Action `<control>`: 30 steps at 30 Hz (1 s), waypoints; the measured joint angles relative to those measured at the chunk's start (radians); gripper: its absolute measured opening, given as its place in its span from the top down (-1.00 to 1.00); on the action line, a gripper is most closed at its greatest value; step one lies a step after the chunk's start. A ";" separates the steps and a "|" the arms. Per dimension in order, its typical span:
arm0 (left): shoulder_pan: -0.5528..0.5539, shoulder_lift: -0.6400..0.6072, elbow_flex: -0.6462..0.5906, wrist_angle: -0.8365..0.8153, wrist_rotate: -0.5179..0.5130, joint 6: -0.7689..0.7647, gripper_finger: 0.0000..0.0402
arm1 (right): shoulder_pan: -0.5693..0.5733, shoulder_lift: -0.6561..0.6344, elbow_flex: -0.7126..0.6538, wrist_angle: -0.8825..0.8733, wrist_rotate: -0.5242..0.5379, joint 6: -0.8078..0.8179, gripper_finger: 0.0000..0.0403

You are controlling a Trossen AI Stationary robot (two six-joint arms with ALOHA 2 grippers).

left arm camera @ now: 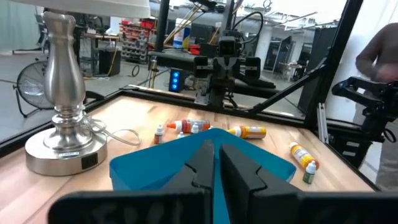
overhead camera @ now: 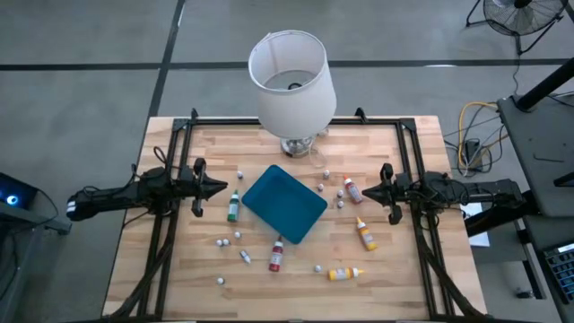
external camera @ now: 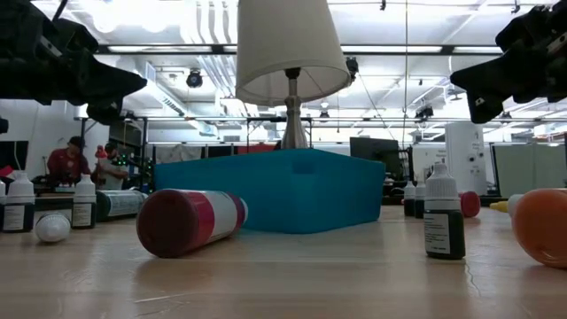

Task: Pick & Place food coloring
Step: Put the small red food coloring bottle into the blue container

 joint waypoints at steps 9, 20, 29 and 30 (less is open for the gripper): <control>0.000 0.001 0.000 -0.002 0.002 -0.019 1.00 | 0.000 0.000 0.000 0.001 0.000 -0.004 0.96; 0.000 0.001 0.000 -0.002 0.003 -0.020 1.00 | 0.000 0.000 0.000 0.157 0.009 0.157 0.96; 0.000 0.001 0.000 -0.002 0.003 -0.020 1.00 | 0.000 0.000 0.000 0.517 0.125 0.189 0.96; 0.000 0.001 0.000 -0.002 0.003 -0.020 1.00 | 0.000 0.000 0.000 0.562 0.134 0.186 0.96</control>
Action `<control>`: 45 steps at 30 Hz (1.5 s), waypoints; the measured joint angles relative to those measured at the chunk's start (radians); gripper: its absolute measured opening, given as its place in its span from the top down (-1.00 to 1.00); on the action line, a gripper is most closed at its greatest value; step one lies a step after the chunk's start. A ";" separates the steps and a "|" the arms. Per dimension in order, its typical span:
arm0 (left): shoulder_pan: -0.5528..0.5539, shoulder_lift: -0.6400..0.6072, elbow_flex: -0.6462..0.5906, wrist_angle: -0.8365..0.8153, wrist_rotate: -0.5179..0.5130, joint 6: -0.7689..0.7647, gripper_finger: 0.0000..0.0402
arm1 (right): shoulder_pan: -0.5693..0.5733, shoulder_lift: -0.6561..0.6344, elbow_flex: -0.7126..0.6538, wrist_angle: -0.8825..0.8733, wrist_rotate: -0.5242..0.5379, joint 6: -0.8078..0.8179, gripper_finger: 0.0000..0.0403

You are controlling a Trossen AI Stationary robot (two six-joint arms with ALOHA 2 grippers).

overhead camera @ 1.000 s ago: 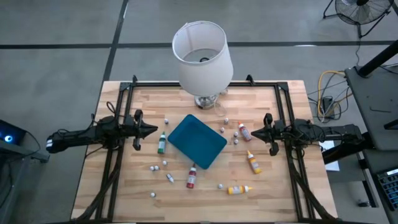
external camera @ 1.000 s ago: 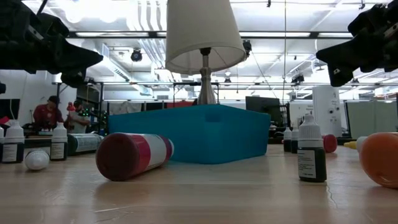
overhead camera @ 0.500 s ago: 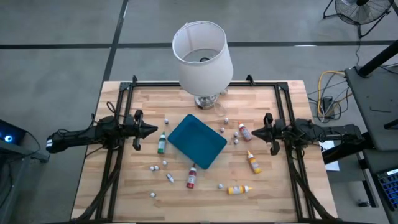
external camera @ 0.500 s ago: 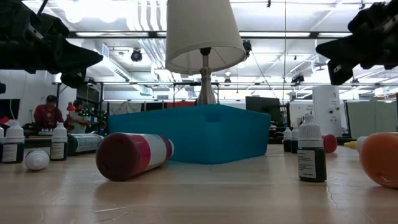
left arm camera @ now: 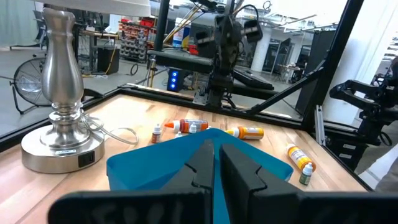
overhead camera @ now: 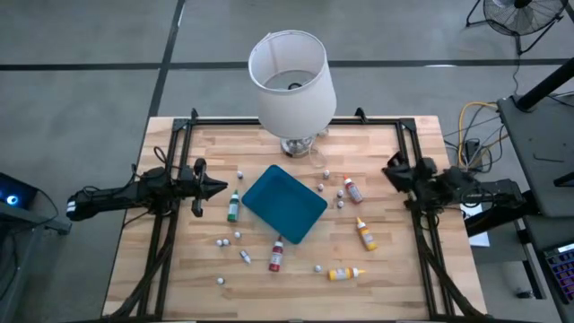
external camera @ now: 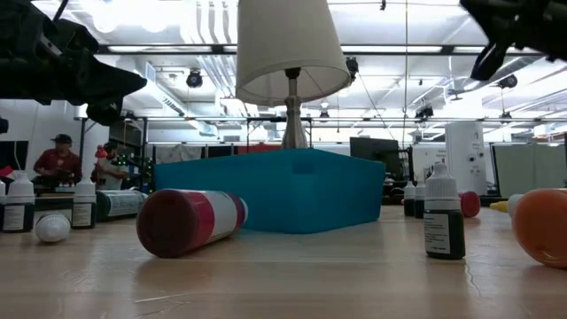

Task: Pick & Place food coloring
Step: Put the small red food coloring bottle into the blue container

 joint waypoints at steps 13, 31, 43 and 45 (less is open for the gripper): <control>0.000 0.000 0.000 0.000 0.000 0.000 1.00 | 0.000 0.108 0.331 -0.155 0.026 -0.119 0.96; 0.000 0.000 0.000 0.000 0.001 0.000 1.00 | 0.000 0.539 0.928 -0.607 0.023 -0.244 0.96; 0.000 0.000 0.000 0.008 0.002 0.000 1.00 | 0.000 0.751 1.244 -0.871 0.023 -0.253 0.96; 0.000 0.000 0.000 0.009 0.002 0.000 1.00 | 0.000 0.778 1.280 -0.902 0.024 -0.269 0.96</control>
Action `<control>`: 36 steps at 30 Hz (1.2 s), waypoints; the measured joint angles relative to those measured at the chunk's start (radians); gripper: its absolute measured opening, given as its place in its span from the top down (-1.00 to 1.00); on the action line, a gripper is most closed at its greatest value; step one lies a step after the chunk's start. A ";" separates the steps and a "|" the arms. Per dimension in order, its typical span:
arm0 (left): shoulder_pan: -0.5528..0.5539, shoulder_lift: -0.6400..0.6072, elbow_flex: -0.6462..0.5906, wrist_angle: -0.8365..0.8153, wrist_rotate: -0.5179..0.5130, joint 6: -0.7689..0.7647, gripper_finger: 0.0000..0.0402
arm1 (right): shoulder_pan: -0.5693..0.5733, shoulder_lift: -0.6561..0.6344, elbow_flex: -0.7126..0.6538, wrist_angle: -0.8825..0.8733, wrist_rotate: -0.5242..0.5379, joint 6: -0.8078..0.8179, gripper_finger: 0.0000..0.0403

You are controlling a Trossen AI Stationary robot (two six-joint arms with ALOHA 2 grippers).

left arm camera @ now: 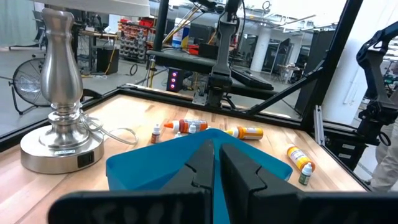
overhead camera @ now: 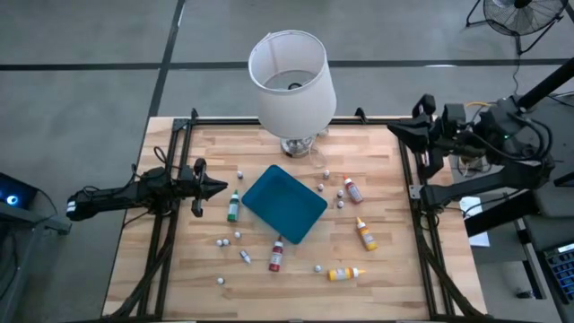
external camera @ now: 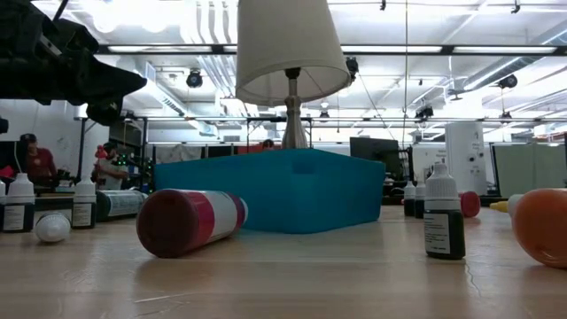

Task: Pick & Place food coloring
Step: Put the small red food coloring bottle into the blue container

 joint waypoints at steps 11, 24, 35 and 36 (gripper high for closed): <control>0.000 0.000 0.000 0.006 0.000 0.000 1.00 | 0.000 0.157 0.126 -0.019 0.002 -0.124 0.96; 0.000 0.000 0.000 0.008 0.000 0.000 1.00 | 0.000 0.285 0.163 -0.040 0.002 -0.147 0.96; 0.000 0.000 0.000 0.009 0.000 0.000 1.00 | -0.002 0.358 0.162 -0.176 0.002 -0.103 0.96; 0.000 0.000 0.000 0.009 0.000 0.000 1.00 | -0.003 0.362 0.162 -0.188 0.002 -0.098 0.96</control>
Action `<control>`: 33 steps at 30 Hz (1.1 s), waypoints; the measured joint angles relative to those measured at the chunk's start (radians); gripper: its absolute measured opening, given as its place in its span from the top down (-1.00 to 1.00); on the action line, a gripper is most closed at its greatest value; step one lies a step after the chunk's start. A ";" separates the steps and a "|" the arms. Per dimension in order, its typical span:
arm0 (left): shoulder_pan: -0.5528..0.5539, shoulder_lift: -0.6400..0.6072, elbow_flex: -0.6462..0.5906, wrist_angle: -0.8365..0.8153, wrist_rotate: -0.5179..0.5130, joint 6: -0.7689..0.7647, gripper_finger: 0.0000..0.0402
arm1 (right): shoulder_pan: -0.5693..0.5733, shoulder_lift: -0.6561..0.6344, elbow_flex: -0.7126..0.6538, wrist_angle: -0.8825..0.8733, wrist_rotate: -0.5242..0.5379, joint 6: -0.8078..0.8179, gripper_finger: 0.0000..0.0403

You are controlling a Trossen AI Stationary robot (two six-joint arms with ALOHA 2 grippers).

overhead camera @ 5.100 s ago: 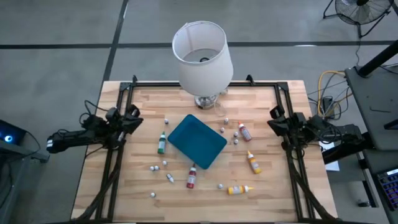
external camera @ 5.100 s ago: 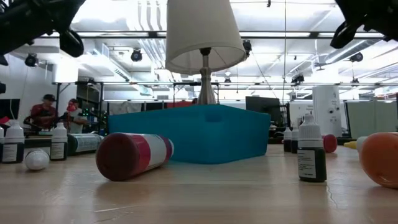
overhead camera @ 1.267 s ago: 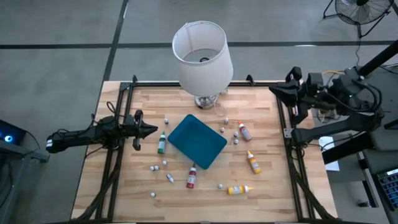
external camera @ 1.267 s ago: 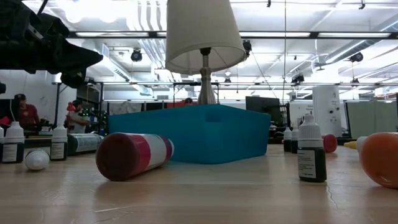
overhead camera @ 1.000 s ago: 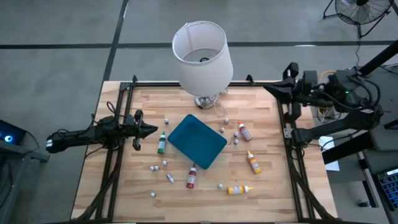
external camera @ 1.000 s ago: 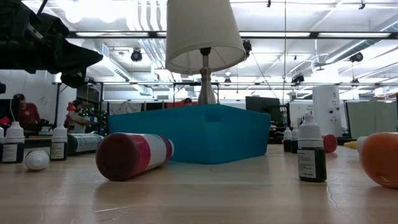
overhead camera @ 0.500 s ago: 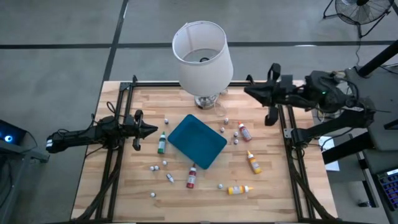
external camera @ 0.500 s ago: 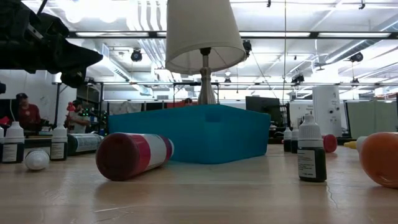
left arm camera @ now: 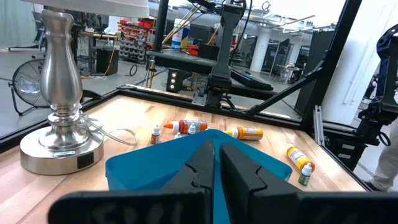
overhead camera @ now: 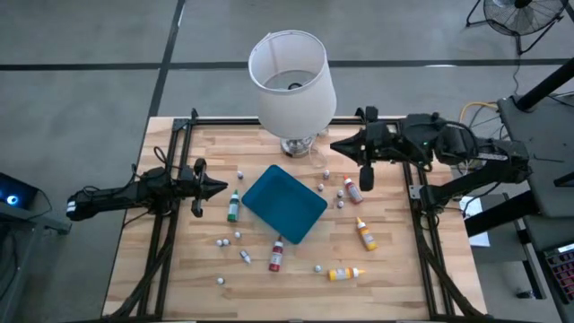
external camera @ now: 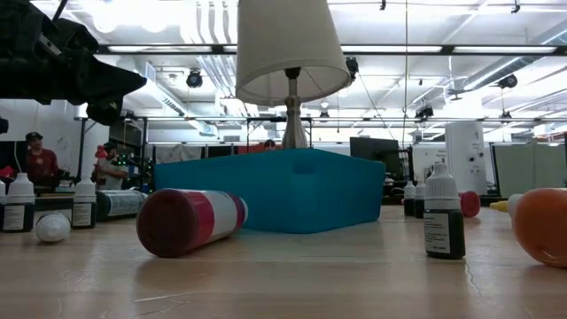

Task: Pick & Place food coloring
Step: Put the small red food coloring bottle into the blue container

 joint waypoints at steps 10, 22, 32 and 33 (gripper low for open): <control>0.000 0.000 0.000 0.000 -0.001 0.000 1.00 | 0.000 0.005 0.000 -0.220 0.005 0.173 0.96; 0.000 0.000 0.000 0.001 -0.001 0.000 1.00 | 0.000 0.019 -0.001 -0.353 0.008 0.234 0.96; 0.000 0.002 0.000 0.000 -0.002 0.000 1.00 | 0.001 0.094 -0.001 -0.389 0.000 0.132 0.96; 0.000 0.002 0.000 0.000 -0.002 0.000 1.00 | 0.002 0.102 -0.001 -0.406 0.000 0.125 0.96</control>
